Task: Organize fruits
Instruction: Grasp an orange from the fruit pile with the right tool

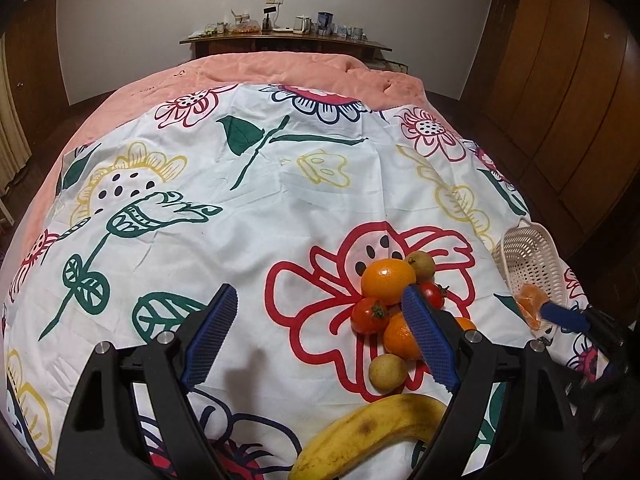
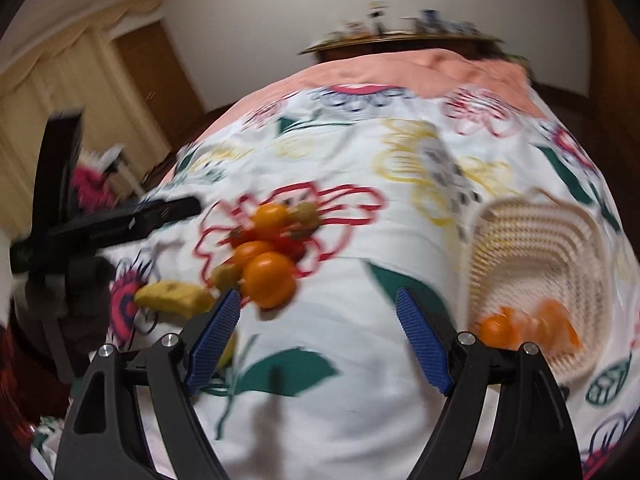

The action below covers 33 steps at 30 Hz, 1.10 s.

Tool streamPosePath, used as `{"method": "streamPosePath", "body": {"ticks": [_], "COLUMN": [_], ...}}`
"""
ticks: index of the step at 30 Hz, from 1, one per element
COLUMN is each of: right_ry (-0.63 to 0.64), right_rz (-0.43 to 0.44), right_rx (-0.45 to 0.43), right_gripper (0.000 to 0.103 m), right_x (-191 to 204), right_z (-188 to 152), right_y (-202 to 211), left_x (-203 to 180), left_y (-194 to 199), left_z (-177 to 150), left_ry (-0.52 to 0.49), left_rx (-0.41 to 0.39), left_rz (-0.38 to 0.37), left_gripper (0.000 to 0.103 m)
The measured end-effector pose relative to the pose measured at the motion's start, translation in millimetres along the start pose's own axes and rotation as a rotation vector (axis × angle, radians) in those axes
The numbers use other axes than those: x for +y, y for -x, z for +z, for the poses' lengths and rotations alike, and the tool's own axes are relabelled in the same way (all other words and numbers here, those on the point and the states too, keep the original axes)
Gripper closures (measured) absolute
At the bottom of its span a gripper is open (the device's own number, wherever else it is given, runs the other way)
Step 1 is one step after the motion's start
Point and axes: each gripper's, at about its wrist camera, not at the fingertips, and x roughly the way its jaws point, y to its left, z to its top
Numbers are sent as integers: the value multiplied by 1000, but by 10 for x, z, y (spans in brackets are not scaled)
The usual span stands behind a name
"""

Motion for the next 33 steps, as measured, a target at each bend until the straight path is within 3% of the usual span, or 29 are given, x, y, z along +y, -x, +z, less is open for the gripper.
{"method": "streamPosePath", "body": {"ticks": [11,16,19,28,33], "right_ry": [204,222,211,250,257], "right_rz": [21,32,48,51,16], "right_rx": [144,185,222,266,265], "right_gripper": [31,36,45,47,62], "right_x": [450,436,404,432,432], "right_z": [80,186,229,306,293], "right_y": [-359,-485,-594,-752,-734], "left_x": [165,207,225,249,216], "left_y": [94,92,83,34,13], "left_z": [64,57,48,27,5], "left_ry": [36,42,44,50,42], "left_rx": [-31,-31,-30,-18,-10], "left_rz": [3,-2,-3,-8,-15], "left_gripper": [17,17,17,17,17]}}
